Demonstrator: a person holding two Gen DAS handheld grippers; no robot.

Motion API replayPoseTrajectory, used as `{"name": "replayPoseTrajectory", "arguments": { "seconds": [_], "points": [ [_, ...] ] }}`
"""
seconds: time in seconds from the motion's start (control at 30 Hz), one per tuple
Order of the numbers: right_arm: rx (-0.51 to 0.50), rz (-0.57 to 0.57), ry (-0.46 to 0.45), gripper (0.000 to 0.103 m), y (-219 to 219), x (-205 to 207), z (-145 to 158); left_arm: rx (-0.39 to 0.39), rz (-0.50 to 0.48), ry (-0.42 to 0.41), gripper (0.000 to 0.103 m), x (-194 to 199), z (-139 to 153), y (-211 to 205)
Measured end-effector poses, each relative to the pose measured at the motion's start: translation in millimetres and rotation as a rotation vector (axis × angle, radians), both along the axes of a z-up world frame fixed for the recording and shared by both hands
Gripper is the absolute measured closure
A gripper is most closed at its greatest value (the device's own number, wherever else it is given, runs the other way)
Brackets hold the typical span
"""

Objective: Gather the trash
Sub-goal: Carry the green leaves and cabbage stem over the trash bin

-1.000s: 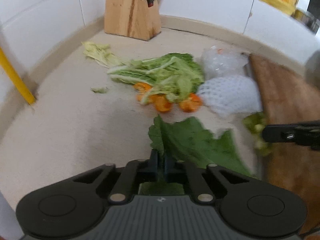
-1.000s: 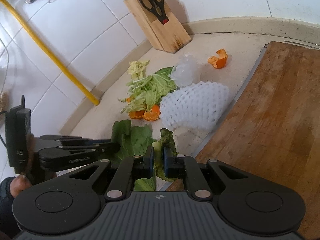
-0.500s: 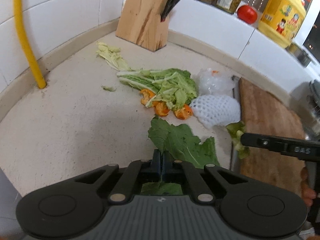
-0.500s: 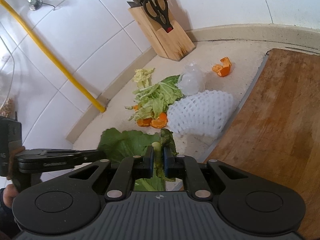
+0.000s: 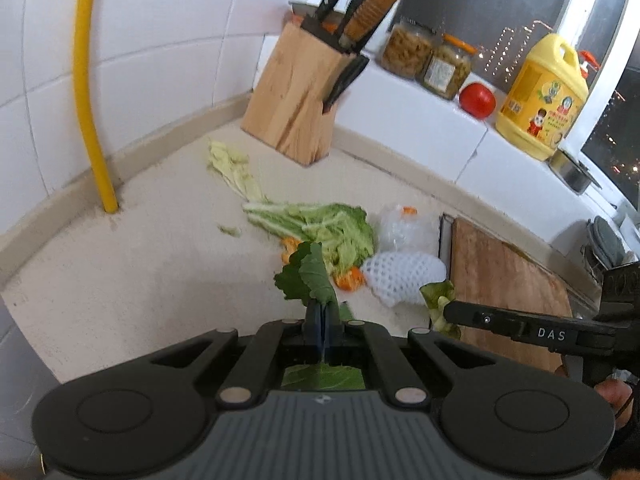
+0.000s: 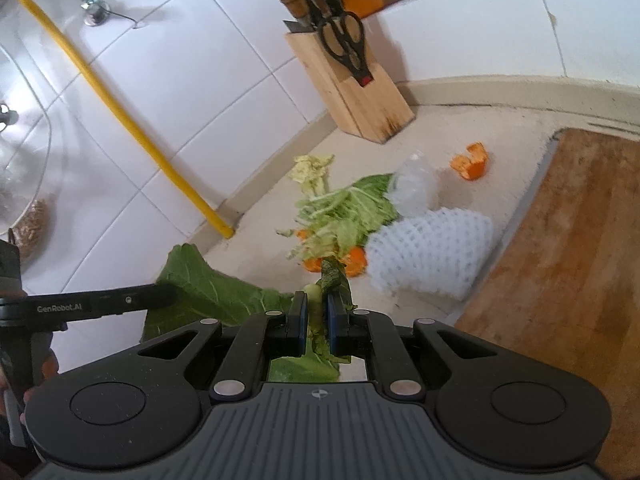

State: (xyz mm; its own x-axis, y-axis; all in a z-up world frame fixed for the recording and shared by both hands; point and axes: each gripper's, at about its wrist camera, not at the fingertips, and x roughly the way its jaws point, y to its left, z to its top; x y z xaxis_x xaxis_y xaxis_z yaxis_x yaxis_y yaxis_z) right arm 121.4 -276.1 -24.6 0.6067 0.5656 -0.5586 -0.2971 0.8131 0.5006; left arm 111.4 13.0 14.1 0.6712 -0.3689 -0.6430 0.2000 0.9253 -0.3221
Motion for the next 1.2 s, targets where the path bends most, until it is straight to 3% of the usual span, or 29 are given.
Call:
{"name": "replayPoseTrajectory", "arguments": {
  "seconds": [0.33, 0.6, 1.2],
  "points": [
    [-0.012, 0.046, -0.073, 0.089, 32.1, -0.5, 26.3, -0.031, 0.052, -0.059, 0.103, -13.8, 15.3, 19.9],
    [-0.011, 0.11, -0.076, 0.089, 66.8, 3.2, 31.9, -0.041, 0.102, -0.091, 0.103, -29.0, 24.5, 41.7],
    [-0.012, 0.344, -0.09, 0.089, 170.7, -5.5, 43.7, -0.047, 0.246, -0.125, 0.103, -79.9, 28.9, 108.6]
  ]
}}
